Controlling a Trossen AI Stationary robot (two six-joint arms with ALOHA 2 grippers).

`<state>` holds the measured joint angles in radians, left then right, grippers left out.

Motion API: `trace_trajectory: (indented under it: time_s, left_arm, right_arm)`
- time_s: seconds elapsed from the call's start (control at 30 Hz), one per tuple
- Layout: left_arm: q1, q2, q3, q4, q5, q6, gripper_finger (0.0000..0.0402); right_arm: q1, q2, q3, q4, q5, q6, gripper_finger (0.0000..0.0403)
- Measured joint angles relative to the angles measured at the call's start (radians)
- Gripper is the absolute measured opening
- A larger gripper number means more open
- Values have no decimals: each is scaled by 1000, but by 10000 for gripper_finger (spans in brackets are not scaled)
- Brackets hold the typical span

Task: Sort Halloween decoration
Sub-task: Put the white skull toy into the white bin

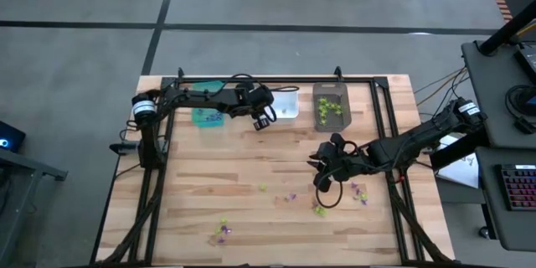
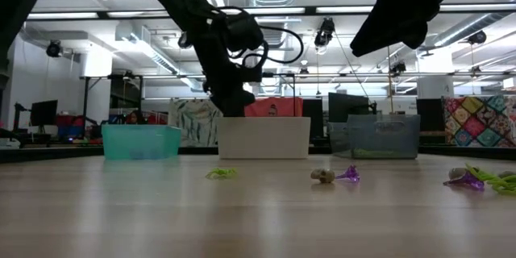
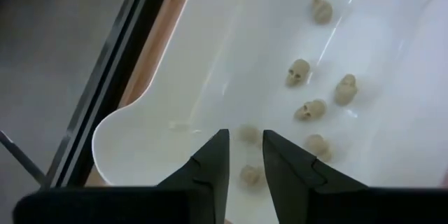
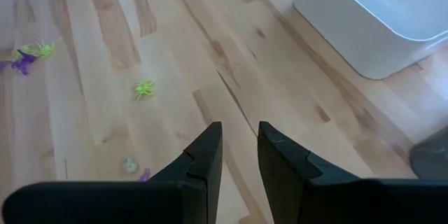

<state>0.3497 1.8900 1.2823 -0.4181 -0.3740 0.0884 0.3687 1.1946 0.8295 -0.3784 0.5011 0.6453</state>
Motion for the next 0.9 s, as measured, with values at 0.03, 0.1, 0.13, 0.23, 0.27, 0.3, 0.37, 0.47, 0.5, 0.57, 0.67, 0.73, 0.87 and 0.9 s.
trace_trajectory:
  time_s: [0.03, 0.1, 0.13, 0.23, 0.27, 0.3, 0.37, 0.47, 0.5, 0.57, 0.67, 0.73, 0.87, 0.9]
  left_arm:
    - [-1, 0, 0, 2, 0, 0, 73]
    - [-2, -1, 0, 6, 0, 0, 82]
    - [-3, -1, 0, 7, 0, 0, 87]
    - [-6, -5, 0, 6, 0, 0, 102]
    - [-9, -9, 0, 1, 0, 0, 107]
    - [-13, -16, 0, -8, 0, 0, 111]
    - [-23, -30, 12, -39, 0, 0, 117]
    - [-39, -58, 42, -85, 0, 0, 120]
    - [-48, -69, 53, -99, -1, -3, 121]
    - [-68, -88, 74, -124, 0, -15, 121]
    - [-112, -121, 90, -159, 35, -33, 121]
    - [-149, -150, 90, -159, 77, -45, 121]
    - [-245, -192, 84, -158, 109, -86, 121]
    - [-273, -198, 83, -158, 111, -100, 121]
  right_arm:
    - [0, 0, 0, -1, 0, 0, 82]
    - [0, 0, 0, -1, 0, -1, 82]
    - [0, 0, 0, -1, 0, -1, 82]
    - [0, 0, 0, -1, 0, -1, 82]
    - [0, 0, 0, -1, 0, -1, 82]
    - [0, 0, 0, -1, 0, -1, 82]
    - [0, 0, 0, -1, 0, -1, 82]
    - [0, 0, 0, 2, 1, -1, 82]
    - [0, 0, 0, 3, 8, -2, 82]
    - [0, 0, 0, 8, 31, -2, 82]
    - [-1, 0, 0, 26, 48, -2, 82]
    - [0, 0, 0, 25, 49, -2, 82]
    - [0, 0, 0, 26, 49, -2, 82]
    - [0, 0, 0, 26, 49, -2, 82]
